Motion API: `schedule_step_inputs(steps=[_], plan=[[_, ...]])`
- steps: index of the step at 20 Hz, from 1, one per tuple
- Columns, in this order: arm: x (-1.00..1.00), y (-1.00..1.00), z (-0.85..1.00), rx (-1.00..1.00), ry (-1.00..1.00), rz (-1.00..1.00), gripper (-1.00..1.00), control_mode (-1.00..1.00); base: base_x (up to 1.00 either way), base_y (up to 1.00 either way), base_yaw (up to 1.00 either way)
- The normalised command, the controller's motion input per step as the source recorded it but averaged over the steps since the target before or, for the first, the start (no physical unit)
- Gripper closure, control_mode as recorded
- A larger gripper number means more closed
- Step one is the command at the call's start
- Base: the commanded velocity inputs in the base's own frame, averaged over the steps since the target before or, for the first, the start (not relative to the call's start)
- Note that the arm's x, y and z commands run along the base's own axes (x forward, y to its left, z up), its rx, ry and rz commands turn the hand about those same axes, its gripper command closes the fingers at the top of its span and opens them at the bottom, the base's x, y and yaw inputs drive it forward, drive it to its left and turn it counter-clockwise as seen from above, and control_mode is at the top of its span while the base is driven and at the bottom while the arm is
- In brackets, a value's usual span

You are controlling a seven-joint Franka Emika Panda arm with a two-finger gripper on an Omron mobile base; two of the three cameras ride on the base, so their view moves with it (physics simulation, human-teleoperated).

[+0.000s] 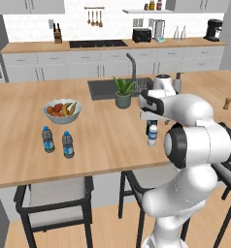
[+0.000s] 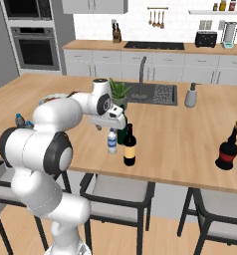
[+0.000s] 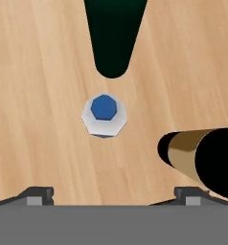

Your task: Move the plastic bottles in the middle to the plastics group, and the glass bottles in the middle to the glass group.

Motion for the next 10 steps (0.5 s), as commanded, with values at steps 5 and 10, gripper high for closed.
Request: schedule_step_inputs(steps=[5,10], plan=[[0.18,0.00,-0.23,0.00,0.00,0.00,-1.00,-1.00,0.00,0.00,0.00],[0.30,0.00,-0.17,0.00,0.00,0.00,-1.00,-1.00,0.00,0.00,0.00]])
